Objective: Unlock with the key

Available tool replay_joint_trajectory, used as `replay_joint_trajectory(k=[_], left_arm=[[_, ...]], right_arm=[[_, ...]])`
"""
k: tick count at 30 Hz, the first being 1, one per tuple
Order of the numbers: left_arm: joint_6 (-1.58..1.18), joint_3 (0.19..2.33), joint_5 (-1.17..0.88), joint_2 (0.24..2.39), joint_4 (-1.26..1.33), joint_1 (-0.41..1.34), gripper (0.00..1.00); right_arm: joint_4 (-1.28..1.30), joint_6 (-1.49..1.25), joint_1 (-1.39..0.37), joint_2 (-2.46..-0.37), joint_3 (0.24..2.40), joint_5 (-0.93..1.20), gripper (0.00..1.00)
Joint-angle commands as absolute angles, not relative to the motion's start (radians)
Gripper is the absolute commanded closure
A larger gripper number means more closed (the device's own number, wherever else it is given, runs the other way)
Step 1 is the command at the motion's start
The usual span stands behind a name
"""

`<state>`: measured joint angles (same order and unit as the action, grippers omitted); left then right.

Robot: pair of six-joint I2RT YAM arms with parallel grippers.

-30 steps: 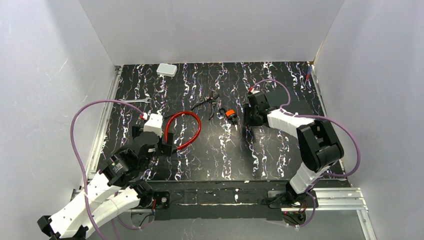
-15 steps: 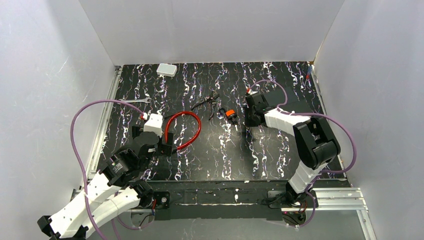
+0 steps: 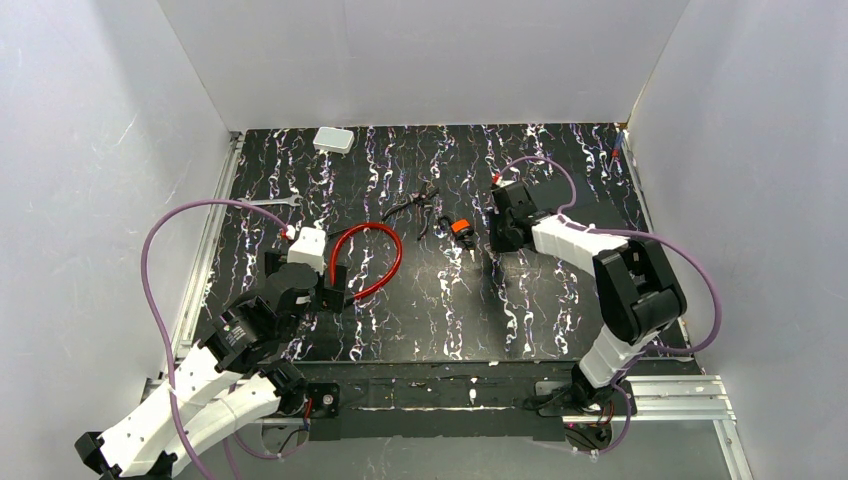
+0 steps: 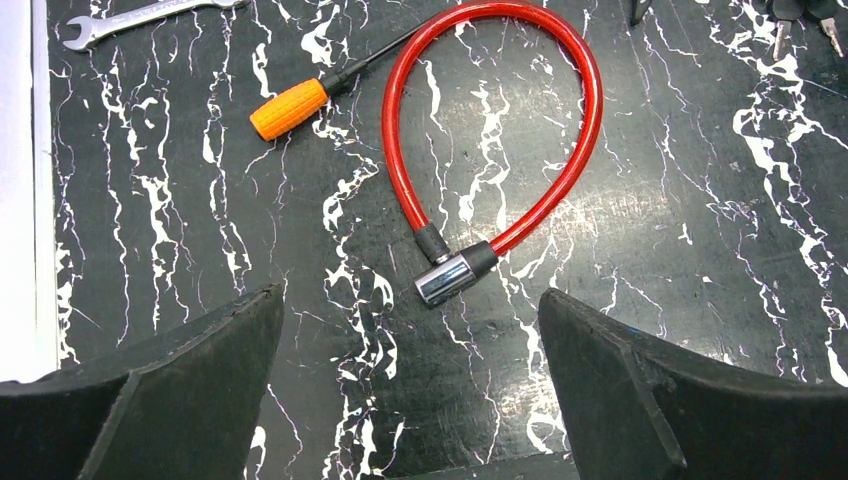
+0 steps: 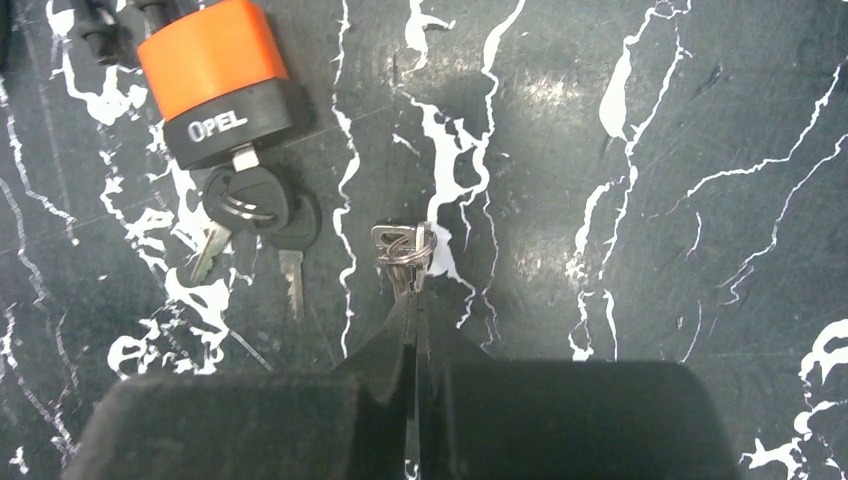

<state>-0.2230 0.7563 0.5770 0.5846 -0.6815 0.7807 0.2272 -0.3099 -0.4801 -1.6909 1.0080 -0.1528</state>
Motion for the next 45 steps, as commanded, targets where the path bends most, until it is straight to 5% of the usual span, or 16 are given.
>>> replay_joint_trajectory(k=[1,14,17,19,22,33,41,45], left_arm=[[-0.212,0.767,0.563,0.578,-0.668,0.774,0.02],[-0.207,0.768,0.545,0.580,-0.667,0.774,0.02],[-0.207,0.769,0.543,0.578,-0.667,0.773,0.02],[-0.206,0.768,0.541,0.578,-0.669,0.773,0.02],[-0.207,0.769,0.539,0.578,-0.669,0.774,0.02],[-0.207,0.767,0.535,0.578,-0.667,0.773,0.02],[-0.206,0.766,0.533,0.581,-0.663,0.774,0.02],[-0.204,0.765,0.534,0.583,-0.663,0.773,0.02]], right_arm=[[0.247,-0.303,-0.488,-1.611,1.040,-0.102,0.99],[0.253,-0.346,-0.498,-1.530,0.999,-0.088,0.98],[0.255,-0.357,-0.499,-1.553,0.999,-0.098,0.42],[0.255,-0.350,-0.501,-1.578,1.003,-0.104,0.28],[0.262,-0.328,-0.506,-1.615,1.026,-0.126,0.23],[0.286,-0.290,-0.512,-1.773,1.102,-0.193,0.35],[0.315,-0.252,-0.524,-1.879,1.135,-0.211,0.59],[0.302,-0.245,-0.526,-1.900,1.119,-0.203,0.86]])
